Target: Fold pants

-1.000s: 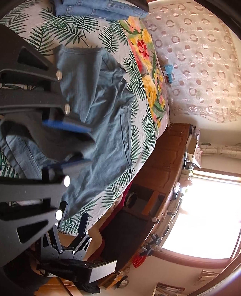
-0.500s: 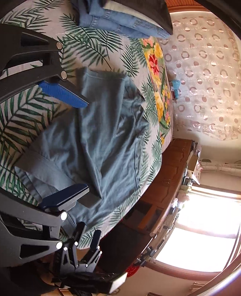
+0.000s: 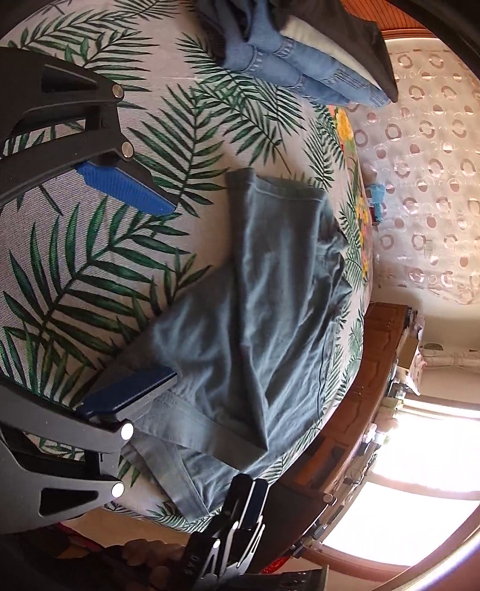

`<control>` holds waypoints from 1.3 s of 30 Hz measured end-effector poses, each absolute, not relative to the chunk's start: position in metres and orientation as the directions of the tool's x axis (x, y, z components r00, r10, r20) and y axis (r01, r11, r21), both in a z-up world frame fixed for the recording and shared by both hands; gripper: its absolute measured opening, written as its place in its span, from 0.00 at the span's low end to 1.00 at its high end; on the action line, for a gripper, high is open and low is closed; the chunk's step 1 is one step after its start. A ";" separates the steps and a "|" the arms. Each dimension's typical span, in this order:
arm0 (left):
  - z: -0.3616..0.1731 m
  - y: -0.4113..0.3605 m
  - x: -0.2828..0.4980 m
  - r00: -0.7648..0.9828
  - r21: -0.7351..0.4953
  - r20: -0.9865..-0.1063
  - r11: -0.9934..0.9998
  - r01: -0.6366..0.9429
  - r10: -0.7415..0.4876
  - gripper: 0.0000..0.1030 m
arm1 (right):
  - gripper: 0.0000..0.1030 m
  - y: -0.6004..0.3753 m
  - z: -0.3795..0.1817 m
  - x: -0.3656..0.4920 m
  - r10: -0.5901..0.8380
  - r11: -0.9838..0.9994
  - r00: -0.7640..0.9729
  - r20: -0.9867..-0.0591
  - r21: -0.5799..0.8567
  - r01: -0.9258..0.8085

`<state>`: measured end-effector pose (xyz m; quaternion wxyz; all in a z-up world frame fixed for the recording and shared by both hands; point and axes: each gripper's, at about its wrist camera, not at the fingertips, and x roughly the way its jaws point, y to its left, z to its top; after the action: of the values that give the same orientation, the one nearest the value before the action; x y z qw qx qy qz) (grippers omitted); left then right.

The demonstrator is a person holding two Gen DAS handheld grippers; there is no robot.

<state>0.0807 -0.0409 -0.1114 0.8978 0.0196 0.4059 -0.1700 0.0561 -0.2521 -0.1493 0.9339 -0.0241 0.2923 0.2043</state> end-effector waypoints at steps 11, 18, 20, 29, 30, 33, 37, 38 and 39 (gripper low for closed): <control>-0.118 -0.039 0.077 0.620 -0.104 -0.730 0.944 0.314 -0.287 0.82 | 0.26 -0.228 -0.160 0.094 0.400 0.889 0.682 -0.612 0.081 -0.450; -0.104 -0.035 0.069 0.670 -0.121 -0.677 0.944 0.308 -0.306 0.82 | 0.08 -0.220 -0.148 0.085 0.462 0.859 0.685 -0.563 0.091 -0.505; -0.098 -0.036 0.066 0.683 -0.116 -0.664 0.944 0.309 -0.305 0.82 | 0.07 -0.220 -0.143 0.078 0.462 0.859 0.699 -0.546 0.082 -0.505; -0.083 -0.047 0.055 0.700 -0.102 -0.636 0.935 0.340 -0.324 0.82 | 0.07 -0.237 -0.123 0.051 0.473 0.863 0.746 -0.469 0.075 -0.500; -0.083 -0.048 0.055 0.700 -0.100 -0.637 0.934 0.342 -0.324 0.82 | 0.07 -0.240 -0.123 0.048 0.472 0.864 0.749 -0.465 0.076 -0.497; -0.084 -0.052 0.054 0.694 -0.099 -0.640 0.931 0.351 -0.330 0.82 | 0.07 -0.250 -0.126 0.038 0.467 0.872 0.761 -0.451 0.091 -0.481; -0.085 -0.057 0.053 0.687 -0.097 -0.645 0.928 0.361 -0.335 0.82 | 0.07 -0.256 -0.133 0.033 0.447 0.885 0.770 -0.455 0.099 -0.455; -0.085 -0.057 0.053 0.685 -0.097 -0.646 0.927 0.363 -0.336 0.82 | 0.07 -0.259 -0.132 0.028 0.446 0.886 0.771 -0.455 0.103 -0.452; -0.085 -0.059 0.053 0.684 -0.097 -0.647 0.926 0.365 -0.337 0.82 | 0.07 -0.261 -0.132 0.026 0.442 0.888 0.773 -0.455 0.102 -0.447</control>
<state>0.0529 -0.0587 -0.0852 0.9174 0.0198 0.3485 -0.1913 0.0264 -0.2611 -0.1317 0.9415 -0.0060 0.2404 0.2361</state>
